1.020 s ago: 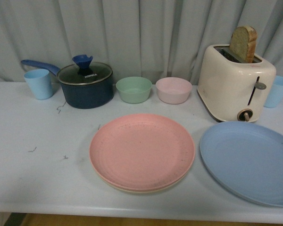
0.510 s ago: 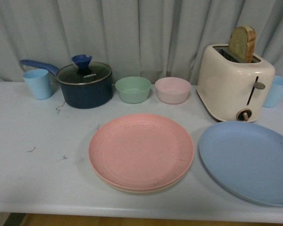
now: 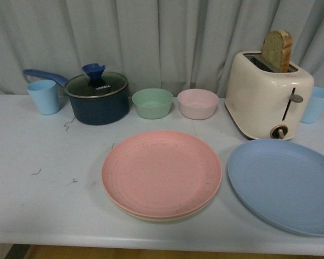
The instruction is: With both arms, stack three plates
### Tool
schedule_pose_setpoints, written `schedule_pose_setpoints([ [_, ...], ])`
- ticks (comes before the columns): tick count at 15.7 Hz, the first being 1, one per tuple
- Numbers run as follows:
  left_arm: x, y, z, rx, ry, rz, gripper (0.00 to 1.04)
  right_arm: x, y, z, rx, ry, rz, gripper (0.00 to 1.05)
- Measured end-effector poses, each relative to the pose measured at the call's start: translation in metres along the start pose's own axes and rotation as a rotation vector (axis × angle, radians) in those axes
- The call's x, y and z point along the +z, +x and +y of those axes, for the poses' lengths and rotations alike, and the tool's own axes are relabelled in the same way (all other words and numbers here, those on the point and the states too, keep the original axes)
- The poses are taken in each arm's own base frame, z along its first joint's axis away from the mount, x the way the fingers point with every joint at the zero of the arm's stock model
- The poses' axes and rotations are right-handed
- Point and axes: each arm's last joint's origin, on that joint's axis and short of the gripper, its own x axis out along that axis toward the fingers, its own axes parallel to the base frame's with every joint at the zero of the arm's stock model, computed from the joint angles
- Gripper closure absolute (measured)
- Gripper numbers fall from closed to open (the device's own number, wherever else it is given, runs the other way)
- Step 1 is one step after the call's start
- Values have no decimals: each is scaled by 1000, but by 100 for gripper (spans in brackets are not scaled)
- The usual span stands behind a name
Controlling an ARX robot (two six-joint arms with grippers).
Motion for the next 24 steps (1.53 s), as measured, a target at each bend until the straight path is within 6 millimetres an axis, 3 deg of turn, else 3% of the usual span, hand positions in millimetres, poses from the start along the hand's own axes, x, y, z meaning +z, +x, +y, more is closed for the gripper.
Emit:
schedule_pose_setpoints([
  [1,0,0,0,3,0,1,38,29,15,-21,-2,82,47,6],
  [2,0,0,0,3,0,1,27,47,29,-36,-32,76,64,6],
  [4,0,0,0,3,0,1,5,65,73,-70,-80,69,204,6],
  [6,0,0,0,3,0,1,7,73,120,-94,-96,61,333,6],
  [8,0,0,0,3,0,1,7,81,161,-103,-108,6,404,6],
  [14,0,0,0,3,0,1,7,86,242,-93,-150,-79,546,6],
  [16,0,0,0,3,0,1,7,86,261,-92,-156,-81,572,6],
  [19,0,0,0,3,0,1,7,67,279,-88,-167,-70,624,6],
  [23,0,0,0,3,0,1,7,61,292,-80,-179,-80,611,7],
  [24,0,0,0,3,0,1,7,56,295,-81,-182,-77,624,17],
])
